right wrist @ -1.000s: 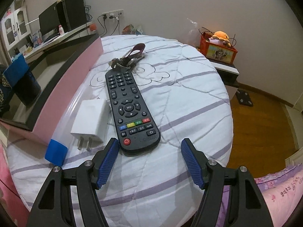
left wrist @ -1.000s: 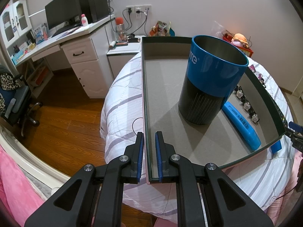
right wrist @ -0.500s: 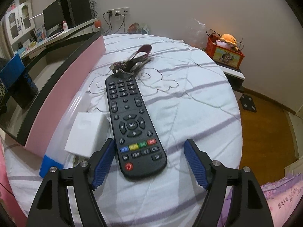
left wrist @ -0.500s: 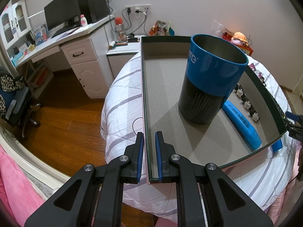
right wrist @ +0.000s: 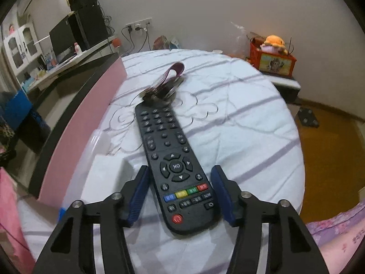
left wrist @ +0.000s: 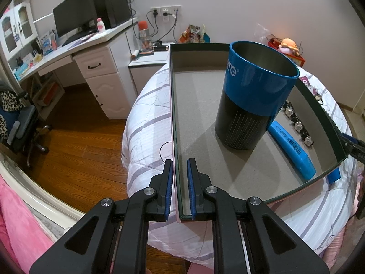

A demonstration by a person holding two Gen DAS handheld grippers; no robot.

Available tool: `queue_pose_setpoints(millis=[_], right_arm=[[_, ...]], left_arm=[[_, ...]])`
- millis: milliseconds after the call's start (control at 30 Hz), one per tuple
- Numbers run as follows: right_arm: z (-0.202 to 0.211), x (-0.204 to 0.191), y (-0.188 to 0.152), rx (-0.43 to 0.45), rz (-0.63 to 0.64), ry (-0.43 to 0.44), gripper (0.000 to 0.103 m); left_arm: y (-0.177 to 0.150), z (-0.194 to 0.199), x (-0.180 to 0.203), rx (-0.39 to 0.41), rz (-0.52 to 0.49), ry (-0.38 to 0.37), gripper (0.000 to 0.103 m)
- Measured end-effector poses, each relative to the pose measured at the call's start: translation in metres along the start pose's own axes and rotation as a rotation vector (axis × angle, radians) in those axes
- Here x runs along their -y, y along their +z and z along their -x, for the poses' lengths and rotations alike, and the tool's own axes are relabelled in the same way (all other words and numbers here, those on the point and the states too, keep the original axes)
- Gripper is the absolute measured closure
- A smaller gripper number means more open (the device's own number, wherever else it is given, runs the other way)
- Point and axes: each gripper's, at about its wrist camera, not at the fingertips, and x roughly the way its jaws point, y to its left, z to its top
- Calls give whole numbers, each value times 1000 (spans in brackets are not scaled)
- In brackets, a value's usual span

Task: Organize rigid objects
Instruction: 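Lower the right tool around the black remote and close on it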

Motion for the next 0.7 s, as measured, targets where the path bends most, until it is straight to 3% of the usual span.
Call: queue_pose_setpoints(millis=[233, 467, 700], right_arm=[[13, -14, -13, -52, 43, -25, 50], [-7, -15, 9, -67, 116, -14, 43], [-25, -14, 24, -65, 173, 5, 43]], left_arm=[[-1, 0, 1, 0, -2, 3, 92], [0, -1, 3, 0, -1, 1, 92], [0, -1, 3, 1, 1, -4, 92]])
